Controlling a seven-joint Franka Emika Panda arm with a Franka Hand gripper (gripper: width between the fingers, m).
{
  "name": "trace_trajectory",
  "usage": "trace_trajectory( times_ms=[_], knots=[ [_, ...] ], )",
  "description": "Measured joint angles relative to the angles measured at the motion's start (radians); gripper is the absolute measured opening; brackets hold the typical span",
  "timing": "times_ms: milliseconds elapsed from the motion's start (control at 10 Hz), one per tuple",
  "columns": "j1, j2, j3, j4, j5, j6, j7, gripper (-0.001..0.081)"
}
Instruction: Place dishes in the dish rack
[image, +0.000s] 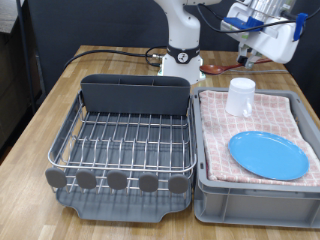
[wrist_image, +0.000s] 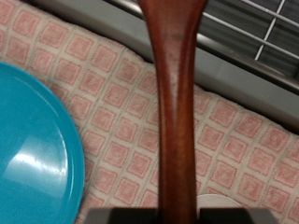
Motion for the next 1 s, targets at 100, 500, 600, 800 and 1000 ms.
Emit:
trace_trajectory(
  times_ms=[100, 500, 600, 800, 1000],
  knots=[
    [0.0, -0.03, -0.02, -0.03, 0.015, -0.001, -0.006, 0.0089],
    [0.0, -0.151, -0.115, -0.143, 0.055, -0.013, -0.036, 0.0089],
    [0.0, -0.181, -0.14, -0.167, 0.058, -0.026, -0.037, 0.0089],
    [-0.005, -0.243, -0.186, -0.208, 0.075, -0.071, -0.014, 0.0089],
    [-0.004, -0.28, -0.194, -0.231, 0.084, -0.078, -0.001, 0.0089]
  ],
)
